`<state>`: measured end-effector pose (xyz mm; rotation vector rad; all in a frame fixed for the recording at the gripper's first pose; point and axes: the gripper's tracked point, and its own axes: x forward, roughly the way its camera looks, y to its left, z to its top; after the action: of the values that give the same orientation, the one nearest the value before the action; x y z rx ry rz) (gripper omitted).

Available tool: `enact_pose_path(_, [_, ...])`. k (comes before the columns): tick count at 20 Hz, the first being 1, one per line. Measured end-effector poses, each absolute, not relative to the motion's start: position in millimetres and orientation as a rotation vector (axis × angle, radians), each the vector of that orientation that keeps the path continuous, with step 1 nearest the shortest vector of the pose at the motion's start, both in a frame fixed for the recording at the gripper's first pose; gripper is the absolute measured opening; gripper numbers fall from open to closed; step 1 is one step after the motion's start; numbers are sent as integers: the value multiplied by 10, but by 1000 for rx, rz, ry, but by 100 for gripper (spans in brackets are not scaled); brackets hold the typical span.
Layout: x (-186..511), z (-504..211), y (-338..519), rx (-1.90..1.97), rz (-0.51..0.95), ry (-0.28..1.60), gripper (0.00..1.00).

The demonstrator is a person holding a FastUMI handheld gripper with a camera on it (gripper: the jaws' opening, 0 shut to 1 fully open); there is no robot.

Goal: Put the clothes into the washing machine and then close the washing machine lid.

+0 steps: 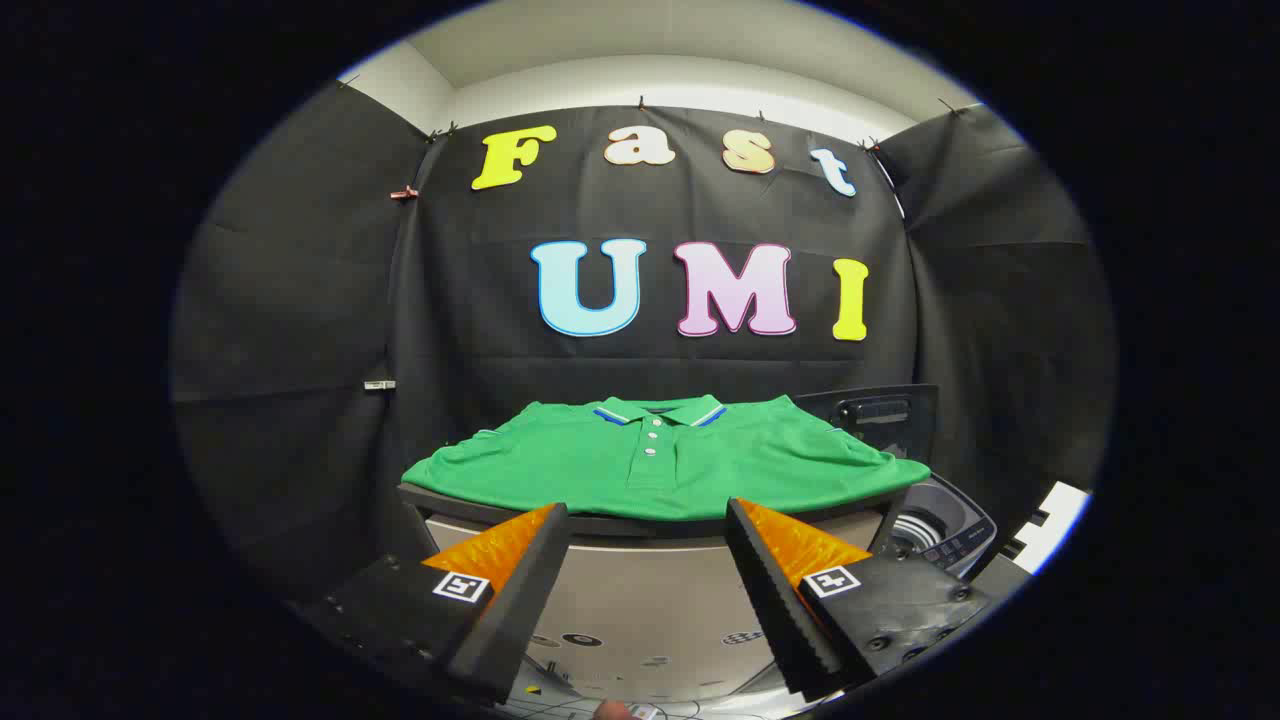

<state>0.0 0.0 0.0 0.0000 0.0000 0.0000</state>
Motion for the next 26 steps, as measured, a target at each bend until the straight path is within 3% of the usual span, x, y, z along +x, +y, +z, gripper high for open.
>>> enact_pose_path(17, [44,127,38,-11,11,6,98])
enact_pose_path(26, [659,581,31,-40,-17,50,98])
